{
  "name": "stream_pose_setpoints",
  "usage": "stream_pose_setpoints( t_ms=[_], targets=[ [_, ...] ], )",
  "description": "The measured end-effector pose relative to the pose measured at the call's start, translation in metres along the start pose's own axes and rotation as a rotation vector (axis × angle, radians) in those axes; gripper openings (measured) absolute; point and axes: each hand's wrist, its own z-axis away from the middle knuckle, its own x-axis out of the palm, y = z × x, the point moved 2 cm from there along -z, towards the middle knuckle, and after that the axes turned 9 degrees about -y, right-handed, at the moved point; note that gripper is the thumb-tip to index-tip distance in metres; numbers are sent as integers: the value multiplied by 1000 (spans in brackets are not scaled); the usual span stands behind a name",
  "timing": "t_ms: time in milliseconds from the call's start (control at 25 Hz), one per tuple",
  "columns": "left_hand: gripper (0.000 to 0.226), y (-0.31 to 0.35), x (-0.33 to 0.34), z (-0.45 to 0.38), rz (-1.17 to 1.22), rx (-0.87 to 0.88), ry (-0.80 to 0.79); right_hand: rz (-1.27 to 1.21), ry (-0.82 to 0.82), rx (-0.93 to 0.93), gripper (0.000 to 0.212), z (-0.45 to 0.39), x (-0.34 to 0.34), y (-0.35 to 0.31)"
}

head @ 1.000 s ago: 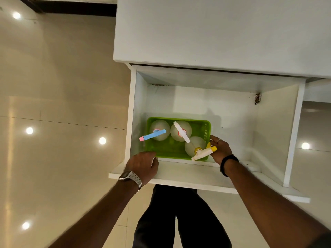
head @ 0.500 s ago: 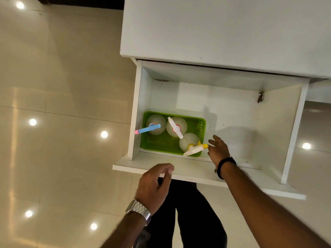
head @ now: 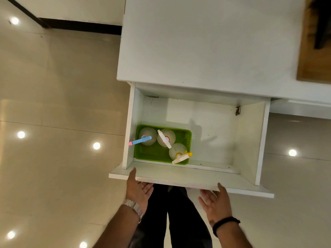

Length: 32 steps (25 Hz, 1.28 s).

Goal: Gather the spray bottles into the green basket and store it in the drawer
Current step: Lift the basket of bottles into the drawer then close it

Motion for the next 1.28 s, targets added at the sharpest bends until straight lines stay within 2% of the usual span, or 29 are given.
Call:
stream_pose_setpoints(
  t_ms=[120,280,440,840,960,1160,1280],
  targets=[
    [62,26,29,3,90,-78,-14,-262,64,10,53,-2,36,-31],
    [44,46,63,2,80,-90,-61,-267,59,36,54,0,63,-48],
    [40,64,94,7,66,-32,-178,-272,-31,-27,47,-1,89,-75],
    [86,132,160,4,89,23,-269,-266,-164,-135,52,-5,173,-151],
    [93,150,183,4,107,40,-306,-271,-215,-180,55,-4,197,-174],
    [106,175,217,2,77,94,-390,-264,-216,-269,74,3,236,-207],
    [109,189,230,-2,72,141,-423,-277,-253,-307,74,9,253,-224]
  ],
)
